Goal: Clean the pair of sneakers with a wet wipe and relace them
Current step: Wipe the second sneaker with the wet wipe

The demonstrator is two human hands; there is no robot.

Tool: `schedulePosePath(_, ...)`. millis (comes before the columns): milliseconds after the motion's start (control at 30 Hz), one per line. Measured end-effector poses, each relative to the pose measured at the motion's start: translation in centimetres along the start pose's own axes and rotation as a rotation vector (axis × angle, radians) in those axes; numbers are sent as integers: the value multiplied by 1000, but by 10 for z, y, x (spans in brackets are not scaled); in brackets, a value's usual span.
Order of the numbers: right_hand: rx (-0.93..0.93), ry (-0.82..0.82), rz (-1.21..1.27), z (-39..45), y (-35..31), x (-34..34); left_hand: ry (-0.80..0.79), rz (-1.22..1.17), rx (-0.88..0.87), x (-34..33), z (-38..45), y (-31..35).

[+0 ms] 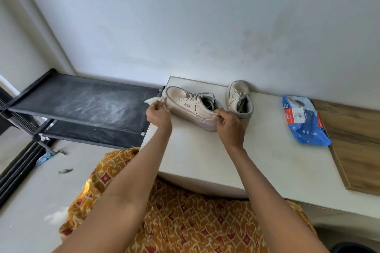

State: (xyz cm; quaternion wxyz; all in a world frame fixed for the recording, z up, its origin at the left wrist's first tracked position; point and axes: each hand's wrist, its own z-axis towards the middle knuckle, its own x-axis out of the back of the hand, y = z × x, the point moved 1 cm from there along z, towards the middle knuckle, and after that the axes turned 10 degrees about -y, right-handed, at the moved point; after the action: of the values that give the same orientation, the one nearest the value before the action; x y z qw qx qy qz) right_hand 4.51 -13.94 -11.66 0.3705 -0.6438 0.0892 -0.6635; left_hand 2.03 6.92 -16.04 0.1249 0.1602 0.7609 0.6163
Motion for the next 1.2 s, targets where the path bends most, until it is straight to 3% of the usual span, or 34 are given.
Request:
schedulePosePath(233,-20,22,64,-3,-6,-2,-164,-61,151,-20,-24,5)
schedulePosePath(500,-144,-28,57,-11,-23,2,-285,153,26,-35,-101,-19)
schedulePosePath(833,-313,18,155,-33,-54,-15,-419,248,-118,5,-160,-21)
schedulePosePath(967,-332,-10,168,-44,-59,-20,-547,323,-127,21,-173,-20)
schedulePosePath(1100,-257,-69,251,-56,-58,-9,-661,283,-64,33,-188,-17)
schedulePosePath(1200,-240,-50,442,-70,-47,18,-744,10,167,36,-192,-14)
